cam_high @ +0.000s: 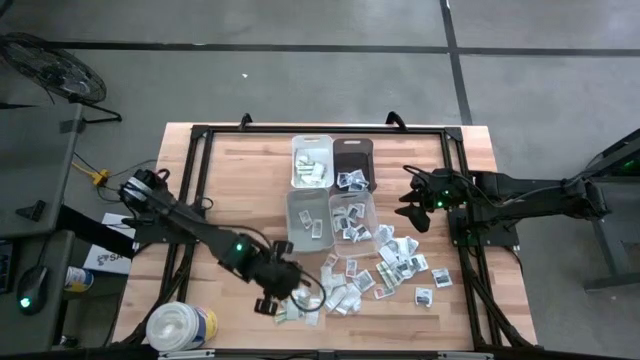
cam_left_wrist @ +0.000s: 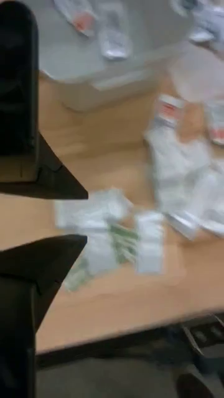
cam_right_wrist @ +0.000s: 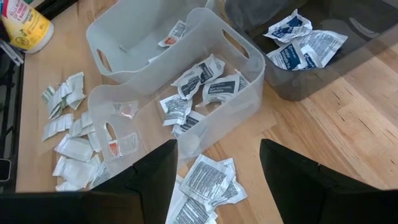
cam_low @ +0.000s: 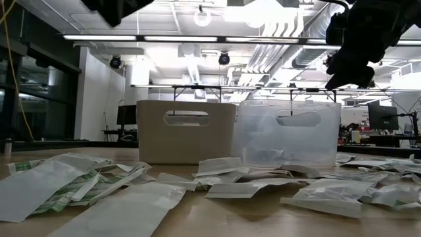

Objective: Pick & Place First Aid Supplies
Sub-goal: Put the green bandage pack into the white bin

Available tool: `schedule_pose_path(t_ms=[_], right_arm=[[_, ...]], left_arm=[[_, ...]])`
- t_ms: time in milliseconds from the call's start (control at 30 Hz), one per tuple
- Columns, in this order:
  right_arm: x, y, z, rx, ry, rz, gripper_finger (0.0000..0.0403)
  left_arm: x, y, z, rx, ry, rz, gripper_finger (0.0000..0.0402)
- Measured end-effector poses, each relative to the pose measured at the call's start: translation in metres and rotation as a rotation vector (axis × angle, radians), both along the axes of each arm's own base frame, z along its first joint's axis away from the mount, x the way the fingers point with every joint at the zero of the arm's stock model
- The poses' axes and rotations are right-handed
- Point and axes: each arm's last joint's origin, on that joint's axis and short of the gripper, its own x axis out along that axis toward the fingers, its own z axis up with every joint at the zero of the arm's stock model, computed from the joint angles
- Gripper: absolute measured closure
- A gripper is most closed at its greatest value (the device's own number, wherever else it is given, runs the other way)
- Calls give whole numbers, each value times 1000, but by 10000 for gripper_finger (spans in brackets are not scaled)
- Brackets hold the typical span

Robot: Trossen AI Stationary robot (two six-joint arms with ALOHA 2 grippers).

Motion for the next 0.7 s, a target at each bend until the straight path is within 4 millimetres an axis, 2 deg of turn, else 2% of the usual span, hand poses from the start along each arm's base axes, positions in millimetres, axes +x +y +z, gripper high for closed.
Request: schedule_pose_path(t_ms=[200, 300, 433, 700], right_arm=[[0, 0, 1, -5, -7, 4, 181], [0, 0, 0, -15, -5, 12, 181], [0, 0, 0, -21, -5, 16, 181], [0, 0, 0, -25, -4, 18, 181]], left_arm=[[13, -16, -21, -16, -9, 30, 206], [19, -20, -36, -16, 28, 31, 178], [24, -23, -53, -4, 63, 54, 175], [31, -27, -78, 3, 131, 114, 199]])
